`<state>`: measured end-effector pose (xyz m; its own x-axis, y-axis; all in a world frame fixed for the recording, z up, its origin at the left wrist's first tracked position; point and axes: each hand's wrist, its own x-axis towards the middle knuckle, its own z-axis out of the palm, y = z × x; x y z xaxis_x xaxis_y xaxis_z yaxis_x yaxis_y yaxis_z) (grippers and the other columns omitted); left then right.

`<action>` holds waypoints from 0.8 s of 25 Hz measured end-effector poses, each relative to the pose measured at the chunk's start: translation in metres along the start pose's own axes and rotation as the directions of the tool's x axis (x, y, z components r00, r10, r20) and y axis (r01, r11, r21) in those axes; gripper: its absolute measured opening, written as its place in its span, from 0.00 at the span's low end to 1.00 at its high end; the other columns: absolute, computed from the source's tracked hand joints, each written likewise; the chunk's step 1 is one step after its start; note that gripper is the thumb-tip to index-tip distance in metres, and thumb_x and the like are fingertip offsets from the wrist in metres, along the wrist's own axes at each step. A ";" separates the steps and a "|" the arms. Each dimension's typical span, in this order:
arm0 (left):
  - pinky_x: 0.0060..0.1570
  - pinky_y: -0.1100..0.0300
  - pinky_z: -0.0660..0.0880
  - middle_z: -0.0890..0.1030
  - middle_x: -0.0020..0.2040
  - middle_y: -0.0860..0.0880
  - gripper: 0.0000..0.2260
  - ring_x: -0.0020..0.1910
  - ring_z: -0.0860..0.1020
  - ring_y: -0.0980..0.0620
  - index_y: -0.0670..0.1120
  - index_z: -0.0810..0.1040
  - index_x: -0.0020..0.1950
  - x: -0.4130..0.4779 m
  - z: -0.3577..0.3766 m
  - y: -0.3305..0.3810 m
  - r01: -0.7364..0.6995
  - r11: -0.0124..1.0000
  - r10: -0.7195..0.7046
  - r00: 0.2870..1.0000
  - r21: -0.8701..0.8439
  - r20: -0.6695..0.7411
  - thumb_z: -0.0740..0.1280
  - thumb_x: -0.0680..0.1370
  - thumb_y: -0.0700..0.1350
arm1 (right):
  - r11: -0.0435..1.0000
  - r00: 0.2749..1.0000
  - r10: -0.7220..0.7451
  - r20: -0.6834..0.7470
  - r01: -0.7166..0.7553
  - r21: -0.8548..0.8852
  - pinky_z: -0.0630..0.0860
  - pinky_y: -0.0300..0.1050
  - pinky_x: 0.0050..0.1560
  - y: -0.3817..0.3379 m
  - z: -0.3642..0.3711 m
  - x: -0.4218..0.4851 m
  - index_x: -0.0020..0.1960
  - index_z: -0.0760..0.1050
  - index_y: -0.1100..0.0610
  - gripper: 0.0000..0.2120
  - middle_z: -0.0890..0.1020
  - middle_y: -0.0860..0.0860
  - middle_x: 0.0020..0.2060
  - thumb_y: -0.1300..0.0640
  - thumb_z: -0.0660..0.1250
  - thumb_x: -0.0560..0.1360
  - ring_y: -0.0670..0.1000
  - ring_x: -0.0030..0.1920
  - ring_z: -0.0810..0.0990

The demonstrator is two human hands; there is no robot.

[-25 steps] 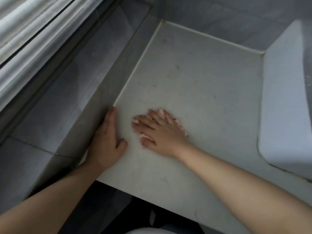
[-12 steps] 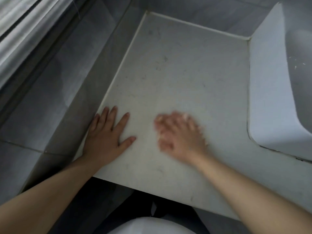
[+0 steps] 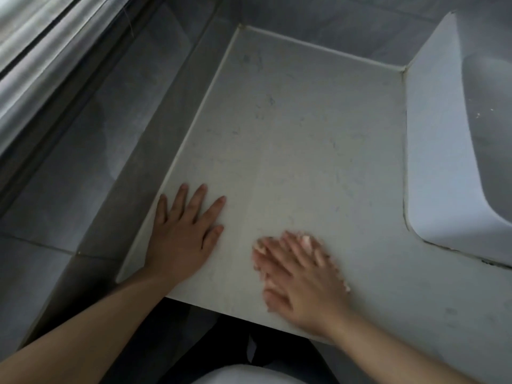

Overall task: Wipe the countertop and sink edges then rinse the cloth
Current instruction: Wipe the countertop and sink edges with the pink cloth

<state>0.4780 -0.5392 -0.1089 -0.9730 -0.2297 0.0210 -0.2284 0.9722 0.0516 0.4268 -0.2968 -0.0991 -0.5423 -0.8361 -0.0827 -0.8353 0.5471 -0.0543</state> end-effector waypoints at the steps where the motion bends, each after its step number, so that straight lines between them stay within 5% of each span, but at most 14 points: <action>1: 0.67 0.44 0.49 0.67 0.72 0.45 0.22 0.71 0.62 0.39 0.57 0.62 0.71 -0.001 0.000 0.001 -0.005 1.000 0.005 1.000 -0.004 -0.002 0.48 0.78 0.58 | 0.997 0.998 0.044 -0.041 -0.047 -0.060 0.58 0.59 0.65 0.023 0.004 0.000 0.71 0.62 0.47 0.30 0.73 0.50 0.68 0.38 0.53 0.71 0.56 0.69 0.64; 2: 0.67 0.42 0.50 0.67 0.71 0.45 0.21 0.71 0.62 0.39 0.57 0.62 0.71 -0.001 0.000 0.002 -0.019 1.000 0.019 1.000 -0.005 0.001 0.46 0.79 0.58 | 0.979 0.982 0.181 -0.056 -0.185 -0.081 0.59 0.60 0.66 0.045 0.002 0.008 0.71 0.62 0.48 0.31 0.73 0.51 0.68 0.38 0.51 0.71 0.57 0.69 0.64; 5: 0.66 0.39 0.52 0.68 0.71 0.47 0.21 0.71 0.63 0.40 0.58 0.63 0.71 -0.002 0.002 0.003 -0.062 0.998 0.062 0.998 -0.001 0.008 0.45 0.80 0.57 | 0.775 0.776 0.631 -0.020 -0.627 0.079 0.52 0.63 0.71 0.053 -0.005 0.049 0.75 0.57 0.47 0.36 0.62 0.50 0.75 0.37 0.42 0.70 0.58 0.75 0.57; 7: 0.66 0.37 0.53 0.68 0.71 0.48 0.21 0.71 0.63 0.41 0.58 0.65 0.70 0.000 0.002 0.003 -0.048 0.998 0.048 0.999 -0.029 0.009 0.48 0.78 0.56 | 0.855 0.853 0.518 -0.068 -0.514 0.062 0.51 0.62 0.70 -0.004 -0.002 0.059 0.73 0.62 0.49 0.34 0.67 0.52 0.72 0.38 0.47 0.71 0.60 0.73 0.62; 9: 0.66 0.37 0.53 0.67 0.72 0.48 0.22 0.72 0.62 0.42 0.57 0.66 0.70 0.001 0.002 0.003 -0.016 0.999 0.017 1.000 -0.051 0.019 0.49 0.77 0.55 | 0.977 0.973 0.208 -0.101 -0.202 0.065 0.54 0.60 0.69 -0.057 0.002 0.042 0.71 0.65 0.50 0.31 0.72 0.51 0.69 0.39 0.53 0.71 0.59 0.70 0.67; 12: 0.67 0.39 0.51 0.67 0.71 0.45 0.24 0.71 0.62 0.40 0.54 0.66 0.70 -0.002 -0.002 0.019 -0.020 0.996 0.022 1.000 -0.088 0.021 0.50 0.76 0.56 | 0.998 1.000 0.013 -0.026 -0.011 0.059 0.55 0.57 0.68 -0.039 -0.003 0.000 0.72 0.62 0.48 0.31 0.70 0.48 0.70 0.38 0.55 0.71 0.56 0.70 0.68; 15: 0.66 0.38 0.55 0.69 0.70 0.44 0.23 0.70 0.65 0.40 0.52 0.68 0.70 -0.010 0.000 0.072 -0.268 0.961 0.271 0.962 -0.061 0.043 0.52 0.76 0.57 | 0.954 0.954 0.290 -0.072 -0.294 -0.053 0.60 0.59 0.67 0.045 0.006 -0.040 0.72 0.60 0.48 0.31 0.73 0.51 0.68 0.38 0.52 0.71 0.60 0.68 0.71; 18: 0.65 0.32 0.55 0.69 0.70 0.45 0.24 0.70 0.65 0.40 0.51 0.68 0.70 -0.003 0.002 0.106 -0.284 0.958 0.285 0.957 -0.034 0.051 0.51 0.76 0.57 | 0.731 0.734 0.679 -0.004 -0.676 0.095 0.54 0.62 0.70 0.092 0.000 -0.049 0.75 0.55 0.45 0.35 0.62 0.50 0.75 0.36 0.44 0.70 0.57 0.75 0.57; 19: 0.65 0.32 0.54 0.69 0.70 0.45 0.24 0.70 0.65 0.40 0.50 0.67 0.70 -0.001 0.003 0.110 -0.271 0.962 0.272 0.960 -0.025 0.063 0.51 0.76 0.57 | 0.699 0.703 0.712 -0.001 -0.708 0.098 0.54 0.63 0.70 0.085 0.001 -0.050 0.76 0.55 0.46 0.35 0.61 0.50 0.75 0.37 0.43 0.70 0.58 0.75 0.56; 20: 0.65 0.32 0.53 0.69 0.70 0.45 0.24 0.70 0.65 0.40 0.50 0.66 0.70 -0.001 0.004 0.110 -0.263 0.965 0.263 0.963 -0.017 0.064 0.51 0.76 0.57 | 0.752 0.752 0.658 -0.031 -0.654 0.084 0.56 0.63 0.69 0.071 0.002 -0.055 0.75 0.57 0.47 0.35 0.63 0.51 0.74 0.37 0.46 0.70 0.58 0.74 0.59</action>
<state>0.4542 -0.4318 -0.1069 -0.9988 0.0379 -0.0302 0.0360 0.9975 0.0612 0.3977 -0.2123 -0.1000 -0.9605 -0.2701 -0.0675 -0.2655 0.9616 -0.0700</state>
